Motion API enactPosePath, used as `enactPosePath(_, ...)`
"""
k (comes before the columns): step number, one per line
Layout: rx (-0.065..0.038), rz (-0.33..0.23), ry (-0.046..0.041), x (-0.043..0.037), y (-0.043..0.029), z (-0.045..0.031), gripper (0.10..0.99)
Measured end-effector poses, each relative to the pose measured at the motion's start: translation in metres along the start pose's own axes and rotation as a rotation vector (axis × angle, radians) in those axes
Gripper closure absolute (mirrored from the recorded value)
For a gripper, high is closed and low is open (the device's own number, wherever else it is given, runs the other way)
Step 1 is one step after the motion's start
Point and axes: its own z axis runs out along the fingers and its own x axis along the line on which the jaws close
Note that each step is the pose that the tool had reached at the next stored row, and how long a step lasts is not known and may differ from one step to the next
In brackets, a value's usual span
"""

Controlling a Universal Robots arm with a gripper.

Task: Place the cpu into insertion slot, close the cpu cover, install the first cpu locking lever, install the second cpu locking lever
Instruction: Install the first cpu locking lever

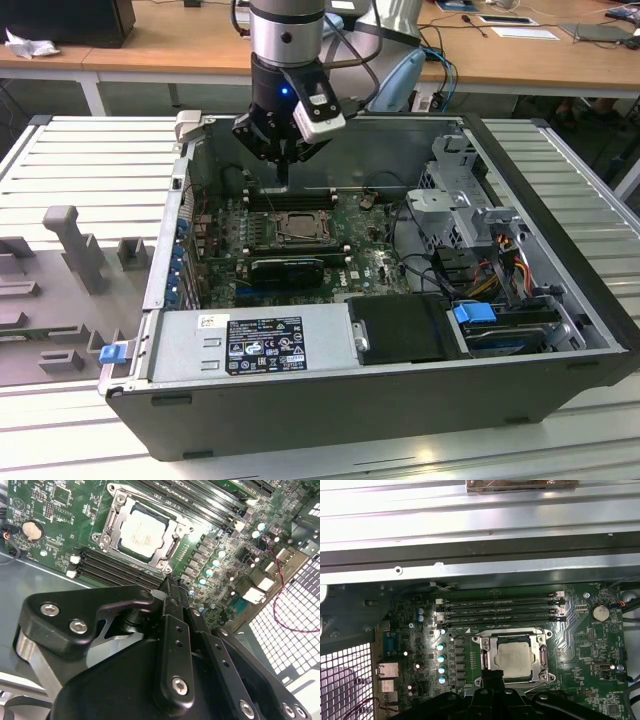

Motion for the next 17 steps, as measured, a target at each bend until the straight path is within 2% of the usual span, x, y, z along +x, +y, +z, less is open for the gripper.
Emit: enactPosePath(17,0.000,-0.019,0.0009,0.0091,-0.0006,0.0002,0.980)
